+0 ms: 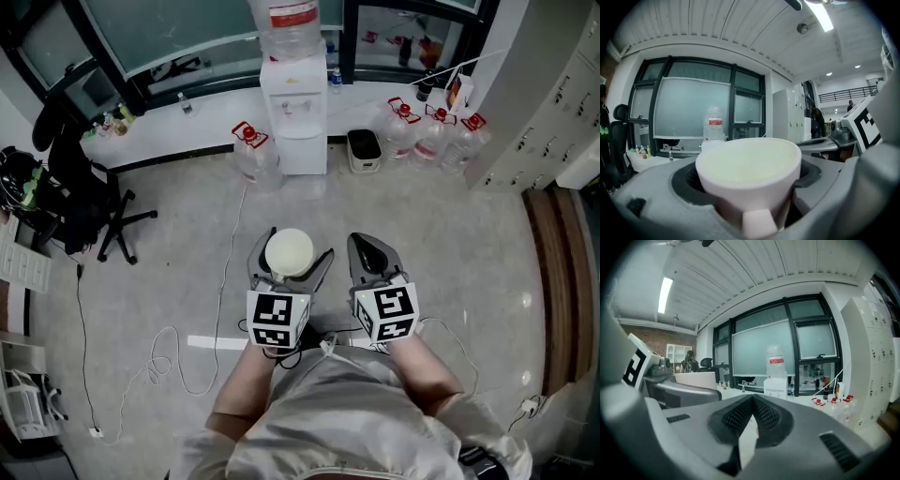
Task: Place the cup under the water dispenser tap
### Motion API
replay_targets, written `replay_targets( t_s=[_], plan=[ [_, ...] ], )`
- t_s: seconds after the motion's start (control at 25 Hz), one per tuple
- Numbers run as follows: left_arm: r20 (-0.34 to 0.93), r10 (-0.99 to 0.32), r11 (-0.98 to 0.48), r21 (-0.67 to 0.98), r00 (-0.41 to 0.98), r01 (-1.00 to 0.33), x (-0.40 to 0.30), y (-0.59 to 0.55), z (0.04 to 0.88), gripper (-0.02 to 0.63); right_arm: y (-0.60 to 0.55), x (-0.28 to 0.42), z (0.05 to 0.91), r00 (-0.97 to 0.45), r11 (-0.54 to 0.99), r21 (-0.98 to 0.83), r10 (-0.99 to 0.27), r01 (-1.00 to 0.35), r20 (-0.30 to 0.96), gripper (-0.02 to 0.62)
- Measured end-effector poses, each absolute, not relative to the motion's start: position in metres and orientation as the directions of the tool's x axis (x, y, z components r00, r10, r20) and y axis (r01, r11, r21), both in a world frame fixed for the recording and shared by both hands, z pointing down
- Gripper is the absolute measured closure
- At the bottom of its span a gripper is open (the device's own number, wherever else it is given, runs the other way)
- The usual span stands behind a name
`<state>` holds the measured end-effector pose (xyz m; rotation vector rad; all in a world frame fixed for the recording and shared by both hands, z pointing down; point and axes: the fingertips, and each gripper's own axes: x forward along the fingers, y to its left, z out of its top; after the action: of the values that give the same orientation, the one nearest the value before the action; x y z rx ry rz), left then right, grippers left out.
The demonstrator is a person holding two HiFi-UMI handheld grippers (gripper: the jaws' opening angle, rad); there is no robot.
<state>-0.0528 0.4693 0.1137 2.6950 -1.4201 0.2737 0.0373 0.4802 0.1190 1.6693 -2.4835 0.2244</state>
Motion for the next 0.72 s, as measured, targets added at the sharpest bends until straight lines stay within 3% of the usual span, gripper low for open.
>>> replay_targets(
  t_s=[0.72],
  plan=[
    [0.248, -0.775, -0.595, 0.022, 0.581, -0.804, -0.023, 0.410, 0.147, 0.118, 0.440, 0.079, 0.155, -0.319, 0.299, -0.118, -0.917, -0.947, 0.238, 0.570]
  ],
)
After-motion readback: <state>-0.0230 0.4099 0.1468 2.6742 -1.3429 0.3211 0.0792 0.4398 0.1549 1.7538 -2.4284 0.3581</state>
